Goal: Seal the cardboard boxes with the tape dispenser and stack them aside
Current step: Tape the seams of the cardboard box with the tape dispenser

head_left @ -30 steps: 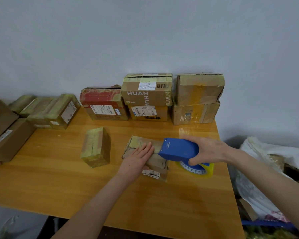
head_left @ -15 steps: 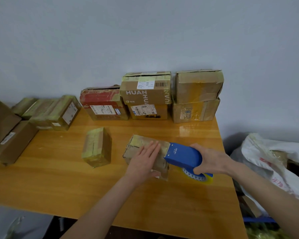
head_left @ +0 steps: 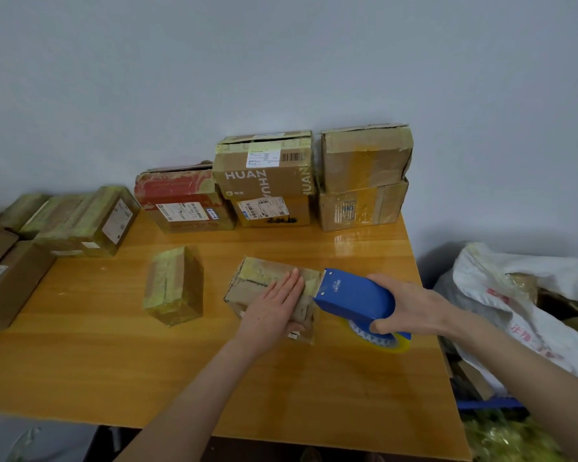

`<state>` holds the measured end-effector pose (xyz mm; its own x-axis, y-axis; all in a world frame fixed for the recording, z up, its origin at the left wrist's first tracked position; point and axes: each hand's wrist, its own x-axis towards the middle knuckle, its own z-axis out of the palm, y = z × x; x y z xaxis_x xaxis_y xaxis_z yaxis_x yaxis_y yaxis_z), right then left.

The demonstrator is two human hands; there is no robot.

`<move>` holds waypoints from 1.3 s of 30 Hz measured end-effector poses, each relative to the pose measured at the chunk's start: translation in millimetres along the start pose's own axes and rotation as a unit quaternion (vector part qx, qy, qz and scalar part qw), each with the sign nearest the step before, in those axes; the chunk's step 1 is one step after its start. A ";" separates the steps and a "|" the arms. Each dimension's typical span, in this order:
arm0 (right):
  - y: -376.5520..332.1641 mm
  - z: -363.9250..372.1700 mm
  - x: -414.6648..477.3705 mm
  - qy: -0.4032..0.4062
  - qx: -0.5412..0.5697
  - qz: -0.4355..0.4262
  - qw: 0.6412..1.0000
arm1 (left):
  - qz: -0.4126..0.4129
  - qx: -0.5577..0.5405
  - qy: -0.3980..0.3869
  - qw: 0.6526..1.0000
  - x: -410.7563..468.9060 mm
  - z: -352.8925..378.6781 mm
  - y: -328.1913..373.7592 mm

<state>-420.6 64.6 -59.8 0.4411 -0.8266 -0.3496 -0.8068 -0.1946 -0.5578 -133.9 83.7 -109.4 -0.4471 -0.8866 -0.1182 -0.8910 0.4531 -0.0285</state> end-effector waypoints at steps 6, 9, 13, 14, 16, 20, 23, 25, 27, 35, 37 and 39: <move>19.3 2.3 -10.2 -0.009 0.021 0.023 0.999 | 0.001 -0.001 0.000 1.000 1.0 1.2 -2.3; 24.2 2.9 -14.7 -0.025 -0.023 0.043 0.999 | 0.005 0.002 0.003 1.000 0.7 2.3 -4.1; 15.8 14.1 0.0 -0.046 -0.104 0.061 0.992 | 0.000 0.008 0.003 1.000 2.0 4.7 -3.6; 10.3 16.8 6.7 -0.052 -0.108 0.062 0.991 | 0.000 0.005 0.000 1.000 1.8 4.5 -3.3; 2.1 20.5 19.8 -0.065 -0.103 0.059 0.991 | -0.002 0.006 0.001 1.000 1.6 5.0 -4.0; -1.2 16.6 37.1 -0.094 -0.092 0.057 0.990 | 0.004 0.014 0.001 1.000 1.9 5.5 -3.1; -1.6 14.1 43.3 -0.113 -0.083 0.056 0.989 | 0.002 0.011 -0.004 1.000 2.5 4.7 -3.5; -2.0 11.8 44.6 -0.124 -0.060 0.058 0.989 | -0.001 0.004 -0.007 1.000 2.7 3.4 -3.8; -2.2 10.4 45.5 -0.138 -0.011 0.063 0.988 | 0.001 0.001 -0.008 1.000 1.9 1.8 -4.0; 16.7 6.5 41.5 -0.069 0.090 0.118 0.986 | 0.001 -0.073 -0.009 0.997 -1.2 -7.4 -3.5; 20.8 4.2 40.4 -0.036 0.131 0.129 0.982 | -0.034 -0.127 0.025 0.991 -1.1 -12.7 1.7; 18.5 6.3 40.0 0.020 0.190 0.135 0.972 | -0.104 -0.144 0.065 0.982 1.7 -14.7 14.7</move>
<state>-415.3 31.3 -88.8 0.2118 -0.8421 -0.4959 -0.6845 0.2344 -0.6903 -148.9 87.5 -95.3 -0.2423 -0.9701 -0.0114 -0.9412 0.2322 0.2456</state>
